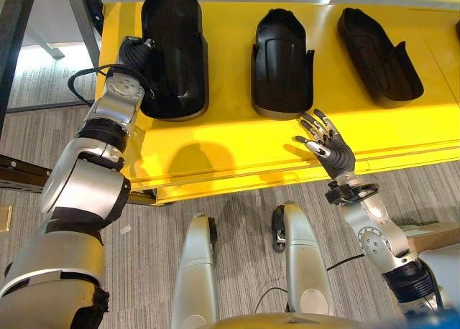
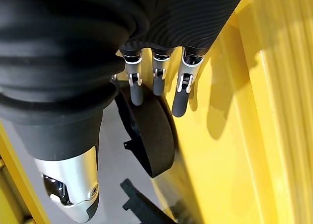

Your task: Move parts from the plastic box to the shelf.

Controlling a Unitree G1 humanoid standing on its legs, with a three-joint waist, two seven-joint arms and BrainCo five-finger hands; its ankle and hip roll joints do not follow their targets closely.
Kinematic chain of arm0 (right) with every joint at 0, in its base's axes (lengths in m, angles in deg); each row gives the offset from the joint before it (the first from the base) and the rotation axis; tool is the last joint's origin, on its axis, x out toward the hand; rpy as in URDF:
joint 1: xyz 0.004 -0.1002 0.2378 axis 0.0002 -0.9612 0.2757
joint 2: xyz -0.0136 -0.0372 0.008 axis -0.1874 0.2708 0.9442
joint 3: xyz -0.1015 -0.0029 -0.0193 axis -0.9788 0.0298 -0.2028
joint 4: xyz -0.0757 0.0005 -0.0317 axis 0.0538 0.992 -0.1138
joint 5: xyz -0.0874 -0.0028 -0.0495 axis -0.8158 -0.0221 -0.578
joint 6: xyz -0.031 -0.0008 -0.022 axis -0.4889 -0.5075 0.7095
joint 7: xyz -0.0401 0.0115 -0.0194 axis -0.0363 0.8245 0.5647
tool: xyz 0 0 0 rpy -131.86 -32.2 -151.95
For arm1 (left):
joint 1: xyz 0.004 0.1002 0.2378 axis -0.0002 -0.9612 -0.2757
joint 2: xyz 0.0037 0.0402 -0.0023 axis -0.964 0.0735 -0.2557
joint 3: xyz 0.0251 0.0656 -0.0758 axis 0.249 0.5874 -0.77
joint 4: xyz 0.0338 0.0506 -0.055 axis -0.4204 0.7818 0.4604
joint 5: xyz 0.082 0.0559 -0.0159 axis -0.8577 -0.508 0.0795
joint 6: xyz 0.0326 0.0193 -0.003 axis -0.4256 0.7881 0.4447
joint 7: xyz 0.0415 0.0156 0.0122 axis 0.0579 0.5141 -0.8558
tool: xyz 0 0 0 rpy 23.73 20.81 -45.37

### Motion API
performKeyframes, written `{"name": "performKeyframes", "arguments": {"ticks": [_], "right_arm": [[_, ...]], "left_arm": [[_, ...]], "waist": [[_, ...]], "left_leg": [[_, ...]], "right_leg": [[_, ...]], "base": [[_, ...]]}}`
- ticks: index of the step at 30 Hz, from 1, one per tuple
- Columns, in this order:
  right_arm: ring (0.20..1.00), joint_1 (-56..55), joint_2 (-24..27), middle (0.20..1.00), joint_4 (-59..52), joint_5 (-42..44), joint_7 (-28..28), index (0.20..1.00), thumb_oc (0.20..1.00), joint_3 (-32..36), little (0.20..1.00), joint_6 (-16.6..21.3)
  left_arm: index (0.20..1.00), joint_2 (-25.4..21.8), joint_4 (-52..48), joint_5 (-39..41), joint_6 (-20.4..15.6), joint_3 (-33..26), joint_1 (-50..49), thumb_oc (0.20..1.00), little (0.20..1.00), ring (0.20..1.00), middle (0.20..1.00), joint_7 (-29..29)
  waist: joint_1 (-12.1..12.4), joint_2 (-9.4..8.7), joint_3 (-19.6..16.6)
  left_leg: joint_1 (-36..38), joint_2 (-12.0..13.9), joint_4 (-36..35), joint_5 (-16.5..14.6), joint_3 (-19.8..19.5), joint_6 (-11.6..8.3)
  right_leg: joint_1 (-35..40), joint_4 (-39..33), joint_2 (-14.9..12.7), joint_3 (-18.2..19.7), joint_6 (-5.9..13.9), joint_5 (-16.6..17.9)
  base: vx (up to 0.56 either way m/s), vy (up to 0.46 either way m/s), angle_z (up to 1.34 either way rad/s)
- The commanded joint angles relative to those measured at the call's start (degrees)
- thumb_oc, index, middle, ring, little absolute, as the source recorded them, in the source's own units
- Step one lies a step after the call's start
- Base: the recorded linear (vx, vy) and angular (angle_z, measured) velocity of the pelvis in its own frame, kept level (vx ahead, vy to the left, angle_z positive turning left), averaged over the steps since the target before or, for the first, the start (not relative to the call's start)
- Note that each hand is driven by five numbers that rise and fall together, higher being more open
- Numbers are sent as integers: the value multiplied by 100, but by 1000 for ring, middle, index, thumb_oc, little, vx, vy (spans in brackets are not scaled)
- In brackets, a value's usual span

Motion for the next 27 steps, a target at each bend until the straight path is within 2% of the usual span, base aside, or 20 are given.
{"name": "performKeyframes", "arguments": {"ticks": [1, 5, 10, 15, 19, 20, 22, 27], "right_arm": [[1000, -105, -27, 1000, -176, 206, 6, 1000, 1000, 250, 1000, 31], [1000, -128, -23, 1000, -191, 213, 16, 1000, 1000, 241, 1000, 17], [1000, -58, -82, 1000, -148, 141, 99, 1000, 1000, 242, 1000, -20], [1000, -3, -92, 1000, -169, 112, 153, 1000, 1000, 269, 1000, 4], [1000, -1, -126, 1000, -210, 102, 194, 1000, 1000, 408, 1000, 73], [1000, -18, -152, 1000, -227, 73, 212, 1000, 1000, 493, 1000, 98], [1000, -37, -200, 1000, -233, 51, 245, 1000, 1000, 570, 1000, 112], [1000, -93, -271, 1000, -246, -58, 291, 1000, 1000, 705, 1000, 95]], "left_arm": [[1000, -95, 541, -81, 160, -111, 104, 1000, 1000, 1000, 1000, -37], [1000, -32, 646, 211, 183, -336, 85, 1000, 1000, 1000, 1000, -84], [1000, 91, 561, 1046, 133, -717, -176, 1000, 1000, 1000, 1000, -3], [1000, 43, 416, 1288, 24, -885, -237, 1000, 1000, 1000, 1000, -175], [1000, -143, -604, 1710, -398, -941, -507, 1000, 1000, 1000, 1000, -396], [1000, -285, -1398, 1702, -640, -1077, -832, 1000, 1000, 1000, 1000, -687], [1000, -311, -2130, 1739, -845, -1280, -1299, 1000, 1000, 1000, 1000, -855], [1000, -96, -3455, 1627, -1074, -1984, -2520, 1000, 1000, 1000, 1000, -1124]], "waist": [[136, 14, 178], [152, 9, 181], [170, 29, 183], [175, 57, 172], [210, 99, 183], [257, 115, 201], [307, 116, 228], [383, 135, 245]], "left_leg": [[37, 530, -79, -187, -107, -109], [44, 533, -100, -178, -110, -115], [112, 541, -196, -147, -117, -131], [198, 560, -349, -88, -105, -146], [205, 540, -420, -41, -95, -154], [195, 533, -429, -42, -96, -152], [177, 527, -421, -42, -101, -147], [120, 527, -397, -45, -104, -133]], "right_leg": [[363, -255, -71, 183, 59, -151], [377, -249, -68, 176, 50, -160], [426, -303, -54, 151, 46, -146], [486, -440, -41, 149, 66, -81], [495, -476, -49, 127, 57, -70], [483, -477, -46, 122, 47, -74], [467, -473, -44, 108, 34, -80], [410, -433, -45, 91, 3, -110]], "base": [[0, 0, 0], [0, 0, 0], [0, 0, 0], [0, 0, 0], [0, 0, 0], [0, 0, 0], [0, 0, 0], [1, -3, 1]]}}
